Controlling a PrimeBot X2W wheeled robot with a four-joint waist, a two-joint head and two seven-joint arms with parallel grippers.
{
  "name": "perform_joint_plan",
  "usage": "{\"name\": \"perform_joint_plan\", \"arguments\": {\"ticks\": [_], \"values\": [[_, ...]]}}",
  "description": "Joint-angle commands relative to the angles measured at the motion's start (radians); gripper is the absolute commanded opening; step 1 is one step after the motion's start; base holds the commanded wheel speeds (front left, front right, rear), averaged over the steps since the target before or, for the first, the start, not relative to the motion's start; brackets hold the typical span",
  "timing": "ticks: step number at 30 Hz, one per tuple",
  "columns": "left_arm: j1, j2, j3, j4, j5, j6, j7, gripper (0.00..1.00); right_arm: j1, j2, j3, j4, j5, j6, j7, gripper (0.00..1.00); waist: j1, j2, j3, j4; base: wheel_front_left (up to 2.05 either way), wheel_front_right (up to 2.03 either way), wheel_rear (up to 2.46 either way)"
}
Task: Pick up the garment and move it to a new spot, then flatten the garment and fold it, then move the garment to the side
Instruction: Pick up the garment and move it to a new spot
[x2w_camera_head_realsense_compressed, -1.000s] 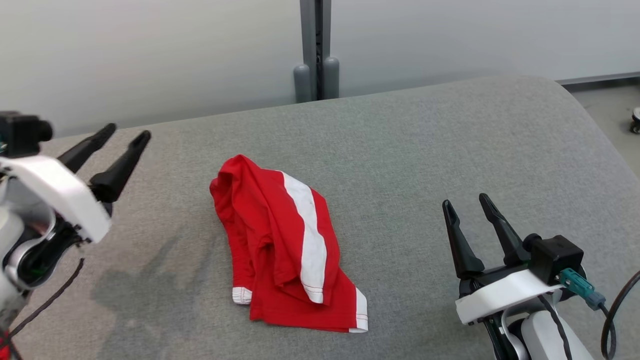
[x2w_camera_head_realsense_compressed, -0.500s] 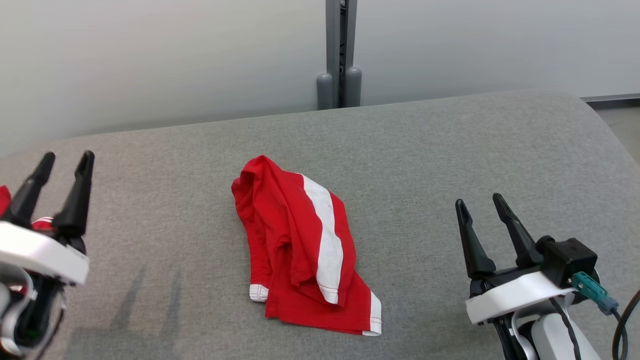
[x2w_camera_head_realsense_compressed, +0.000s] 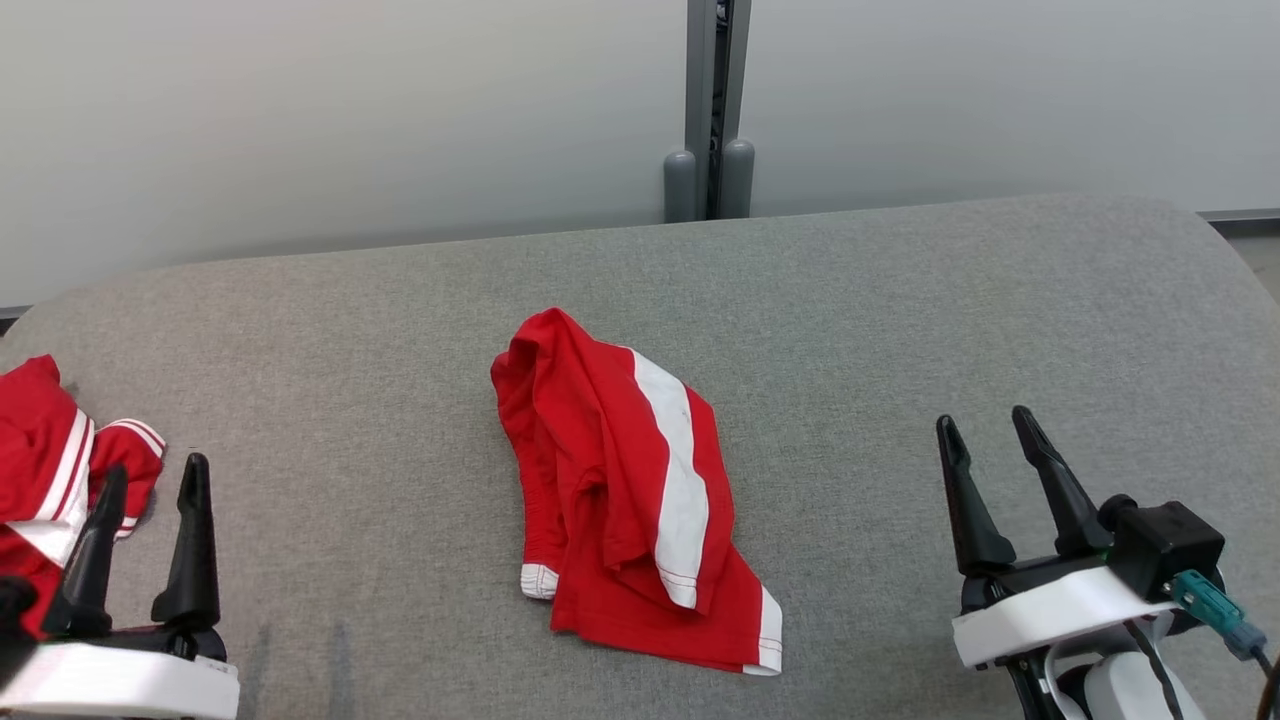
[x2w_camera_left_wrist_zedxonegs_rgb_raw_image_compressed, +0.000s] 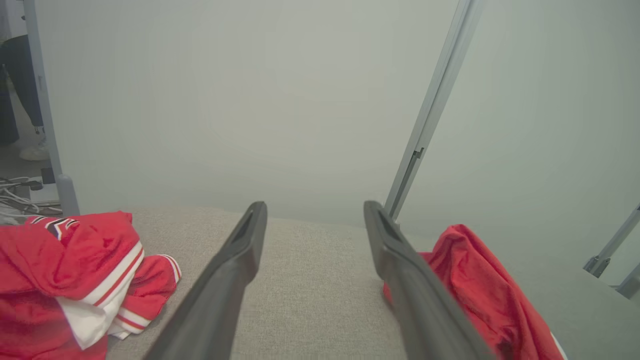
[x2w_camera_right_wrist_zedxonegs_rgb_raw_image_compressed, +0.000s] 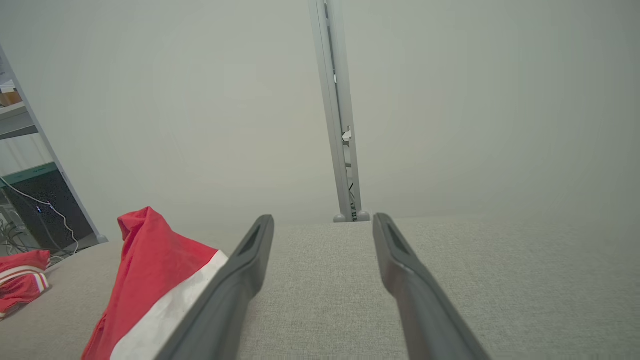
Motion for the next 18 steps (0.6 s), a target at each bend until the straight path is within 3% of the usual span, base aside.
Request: {"name": "perform_joint_plan", "arguments": {"ticks": [1,12,18], "values": [[0.021,-0.038,0.032,-0.001,0.058,-0.019,-0.001,1.00,0.019,-0.008,-0.018,-0.018,-0.004,0.002,-0.004,1.00,0.0000,0.0000,-0.001,0.006,0.00,0.00,0.00],[0.099,-0.296,0.183,0.050,0.227,-0.138,-0.001,1.00,0.064,-0.007,-0.017,-0.079,0.003,0.002,-0.004,1.00,0.0000,0.0000,-0.006,0.006,0.00,0.00,0.00],[0.084,-0.363,0.248,0.088,0.305,-0.208,-0.001,1.00,0.069,-0.007,-0.011,-0.078,-0.006,0.002,-0.004,1.00,0.0000,0.0000,-0.011,0.016,0.00,0.00,0.00]]}}
